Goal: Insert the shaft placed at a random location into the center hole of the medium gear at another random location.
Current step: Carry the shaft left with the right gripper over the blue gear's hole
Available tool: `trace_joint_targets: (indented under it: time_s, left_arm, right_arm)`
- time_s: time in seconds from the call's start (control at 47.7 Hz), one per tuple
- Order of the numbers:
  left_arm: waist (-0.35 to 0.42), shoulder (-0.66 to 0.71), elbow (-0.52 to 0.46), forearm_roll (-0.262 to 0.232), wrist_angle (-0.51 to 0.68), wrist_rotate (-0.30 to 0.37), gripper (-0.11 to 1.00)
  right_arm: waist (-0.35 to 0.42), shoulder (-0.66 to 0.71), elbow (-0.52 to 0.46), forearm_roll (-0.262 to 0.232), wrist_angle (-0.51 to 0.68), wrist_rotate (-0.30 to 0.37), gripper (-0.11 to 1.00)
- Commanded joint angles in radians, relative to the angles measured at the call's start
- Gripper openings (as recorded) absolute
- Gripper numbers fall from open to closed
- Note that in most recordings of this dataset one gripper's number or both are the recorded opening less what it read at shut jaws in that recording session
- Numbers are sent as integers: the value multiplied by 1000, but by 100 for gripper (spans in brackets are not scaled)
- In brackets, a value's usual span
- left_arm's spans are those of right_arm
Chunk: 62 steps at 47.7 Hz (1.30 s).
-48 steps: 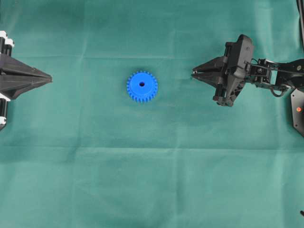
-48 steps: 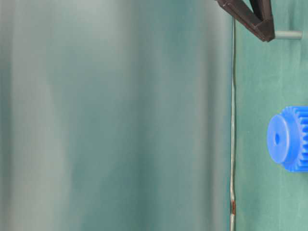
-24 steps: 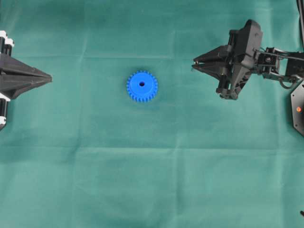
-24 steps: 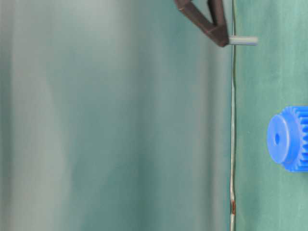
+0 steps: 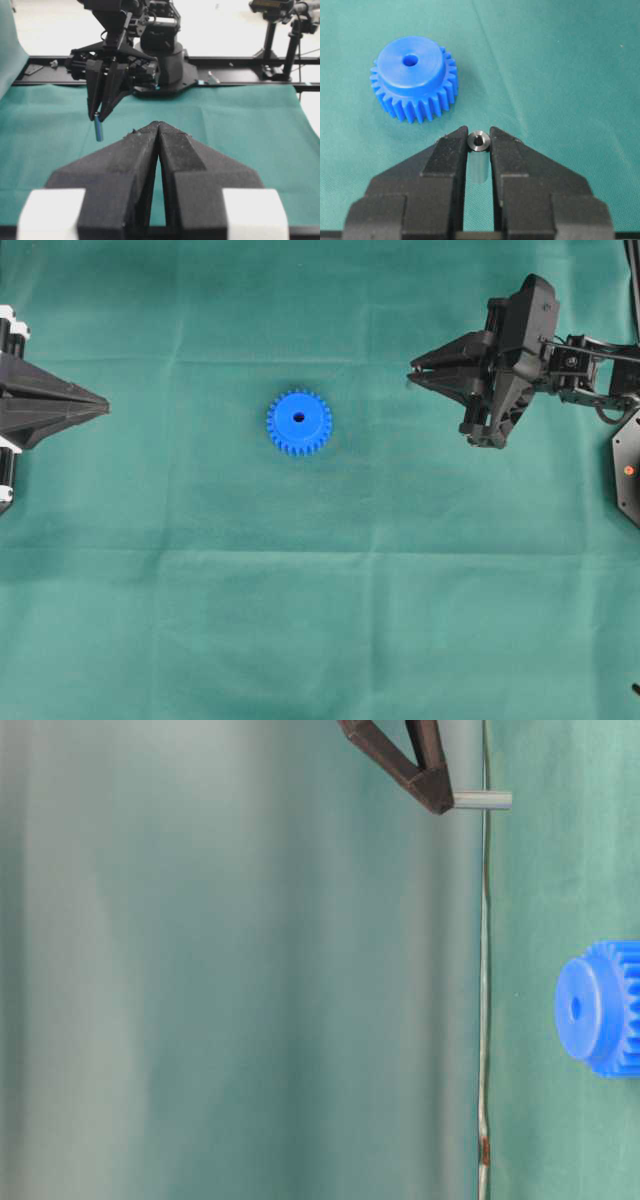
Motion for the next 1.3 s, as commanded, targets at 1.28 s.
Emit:
trace_joint_targets:
  time_s: [1.28]
  left_arm:
    - [0,3,-25,2,-3,0,0]
  right_arm:
    - [114,350,-434,0,43,6,13]
